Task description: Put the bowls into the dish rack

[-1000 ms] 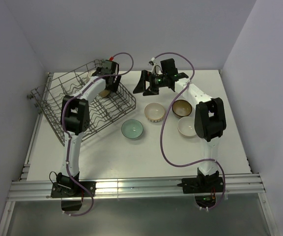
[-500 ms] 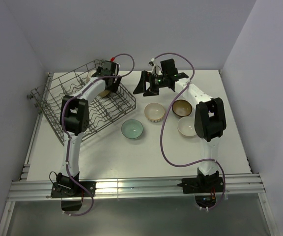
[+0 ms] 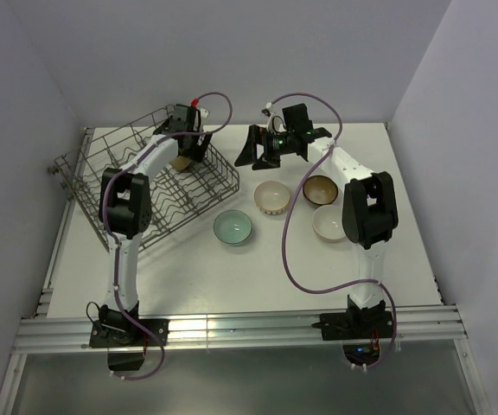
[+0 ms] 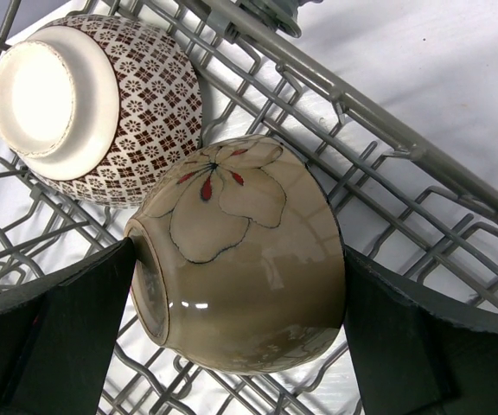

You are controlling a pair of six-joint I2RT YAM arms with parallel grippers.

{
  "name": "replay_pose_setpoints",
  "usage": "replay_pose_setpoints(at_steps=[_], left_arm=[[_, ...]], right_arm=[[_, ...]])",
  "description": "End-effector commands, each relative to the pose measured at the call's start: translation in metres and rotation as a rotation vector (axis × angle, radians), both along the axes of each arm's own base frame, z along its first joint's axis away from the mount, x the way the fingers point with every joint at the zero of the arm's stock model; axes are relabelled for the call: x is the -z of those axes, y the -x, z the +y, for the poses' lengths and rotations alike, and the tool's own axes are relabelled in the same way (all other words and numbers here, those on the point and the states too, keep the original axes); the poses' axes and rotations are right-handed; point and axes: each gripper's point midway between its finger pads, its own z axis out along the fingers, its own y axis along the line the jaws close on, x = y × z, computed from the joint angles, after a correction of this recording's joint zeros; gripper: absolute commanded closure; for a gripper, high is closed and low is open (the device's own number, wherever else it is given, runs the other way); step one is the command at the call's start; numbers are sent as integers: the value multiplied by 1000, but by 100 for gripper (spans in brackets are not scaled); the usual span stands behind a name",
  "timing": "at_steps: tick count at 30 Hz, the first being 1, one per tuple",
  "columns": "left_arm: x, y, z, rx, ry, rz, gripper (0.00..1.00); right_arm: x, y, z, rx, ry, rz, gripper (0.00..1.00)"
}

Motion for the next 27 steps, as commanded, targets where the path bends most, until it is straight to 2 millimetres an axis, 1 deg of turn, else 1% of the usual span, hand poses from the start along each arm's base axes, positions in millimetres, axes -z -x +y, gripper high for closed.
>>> replay_pose_setpoints(at_steps=[1,7,9,11,14,15,16,17,18,19,20,22,27], left_arm=[[24,24,-34,123,129,112,0],[37,24,-28,115,94,120,0],[38,22,-26,109,91,106,0],[44,26,-27,123,92,123,1],[42,30,-28,135,90,135,0],[34,30,-27,134,88,114,0],[37,32,-23,126,72,105,0],[31,31,-20,119,52,82,1],[31,32,-19,117,33,74,0],[36,36,-12,95,-7,75,1],[30,33,-13,96,-18,42,1],[33,36,-13,92,-44,35,0],[26,33,-16,98,-77,3,0]], right_arm=[[-26,-4,-4,2,-9,-73,0],[-26,-5,-4,3,-8,-73,0],[-26,-5,-4,2,-9,-77,0],[-25,-6,-4,4,-5,-76,0],[-24,-6,-4,4,-4,-73,0],[-25,-7,-3,5,-6,-72,0],[-25,-7,-3,7,-7,-70,0],[-26,-8,-2,7,-12,-71,0],[-26,-8,-2,7,-15,-68,0],[-25,-9,-1,11,-19,-63,0],[-26,-9,-1,9,-22,-64,0],[-26,-10,0,10,-25,-61,0],[-21,-7,-2,4,-7,-63,0]])
